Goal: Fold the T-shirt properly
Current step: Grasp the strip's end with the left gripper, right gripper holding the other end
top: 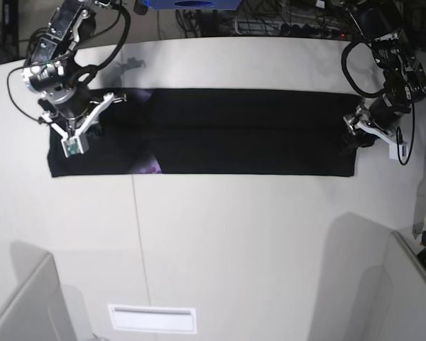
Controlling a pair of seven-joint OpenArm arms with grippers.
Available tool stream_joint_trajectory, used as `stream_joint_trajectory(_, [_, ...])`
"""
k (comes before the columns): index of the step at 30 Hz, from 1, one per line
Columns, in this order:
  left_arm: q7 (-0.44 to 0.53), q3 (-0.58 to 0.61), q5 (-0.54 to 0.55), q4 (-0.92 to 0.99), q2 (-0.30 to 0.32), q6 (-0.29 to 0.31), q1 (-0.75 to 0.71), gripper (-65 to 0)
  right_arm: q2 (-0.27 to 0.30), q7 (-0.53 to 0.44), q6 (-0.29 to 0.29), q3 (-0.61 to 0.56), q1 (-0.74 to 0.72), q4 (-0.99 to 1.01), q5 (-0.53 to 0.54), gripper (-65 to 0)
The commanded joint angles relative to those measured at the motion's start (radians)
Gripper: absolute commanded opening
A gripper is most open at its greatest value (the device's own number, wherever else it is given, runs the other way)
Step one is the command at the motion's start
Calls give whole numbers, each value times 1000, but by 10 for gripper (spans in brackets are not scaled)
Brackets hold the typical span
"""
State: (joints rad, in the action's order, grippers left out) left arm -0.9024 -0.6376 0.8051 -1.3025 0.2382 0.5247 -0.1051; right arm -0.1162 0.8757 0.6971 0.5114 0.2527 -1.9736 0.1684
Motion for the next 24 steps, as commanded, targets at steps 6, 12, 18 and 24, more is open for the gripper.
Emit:
stream_joint_trajectory(6, [-34,72,-45,24,5,-21,-11,-357,3,-22,1,-1,-5,-19,12,-650])
stream_joint_trajectory(12, [-28,71,-46,25,14,-21,-9,-650,3,-22,1,3,-5,-19,12,-650])
stream_joint_trajectory(18, [49,78,-46,-4,100,-21,-14,-650,3,-22,1,0,-5,-19,12,-650])
stream_joint_trajectory(24, [52,71,-154,-179,117,-94,-80,-650,3,-20,1,3,-5,-19,12,-650])
